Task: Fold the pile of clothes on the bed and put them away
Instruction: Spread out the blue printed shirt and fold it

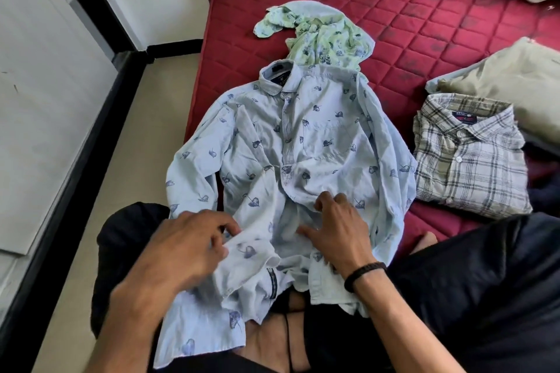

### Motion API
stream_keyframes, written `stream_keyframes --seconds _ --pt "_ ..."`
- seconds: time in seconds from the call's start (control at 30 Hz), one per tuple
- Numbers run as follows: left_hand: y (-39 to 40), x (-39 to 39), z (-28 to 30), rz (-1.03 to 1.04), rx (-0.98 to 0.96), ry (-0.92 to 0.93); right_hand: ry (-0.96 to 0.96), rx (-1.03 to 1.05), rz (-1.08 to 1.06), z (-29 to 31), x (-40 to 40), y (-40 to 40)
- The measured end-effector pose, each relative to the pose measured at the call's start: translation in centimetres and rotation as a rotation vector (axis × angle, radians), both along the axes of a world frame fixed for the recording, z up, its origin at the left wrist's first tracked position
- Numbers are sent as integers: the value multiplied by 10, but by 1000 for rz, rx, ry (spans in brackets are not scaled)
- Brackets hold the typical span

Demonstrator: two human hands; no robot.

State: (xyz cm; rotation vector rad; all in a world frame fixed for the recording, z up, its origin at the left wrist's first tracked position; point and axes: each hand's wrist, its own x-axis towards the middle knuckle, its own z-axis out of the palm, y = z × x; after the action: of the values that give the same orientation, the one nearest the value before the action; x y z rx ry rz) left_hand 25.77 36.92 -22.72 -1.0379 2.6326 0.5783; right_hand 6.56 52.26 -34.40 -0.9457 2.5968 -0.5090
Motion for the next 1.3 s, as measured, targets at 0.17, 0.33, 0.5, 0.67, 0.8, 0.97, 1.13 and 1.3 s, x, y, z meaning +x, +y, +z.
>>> stream_keyframes --seconds 0.17,0.33,0.5,0.67,0.8,0.97,1.13,1.3 --pt "-25 35 18 168 -48 -101 59 -118 -51 -9 -1 0" --pt "15 -14 5 149 -187 626 0 -241 -91 -11 -2 0" --pt "40 -82 -82 -36 -95 253 -370 -416 -262 -9 -10 8" --pt "25 -65 -112 35 -219 178 -1022 -640 -441 -2 -14 16" --pt "24 -61 -116 131 -205 191 -1189 -700 -403 2 -13 11" --pt "22 -61 -107 150 -267 85 -1124 -678 -362 0 -13 13" --pt "24 -59 -102 157 -330 60 -977 -672 -338 1 -8 14" --pt "29 -57 -98 246 -187 382 -508 -631 -301 13 -1 11"
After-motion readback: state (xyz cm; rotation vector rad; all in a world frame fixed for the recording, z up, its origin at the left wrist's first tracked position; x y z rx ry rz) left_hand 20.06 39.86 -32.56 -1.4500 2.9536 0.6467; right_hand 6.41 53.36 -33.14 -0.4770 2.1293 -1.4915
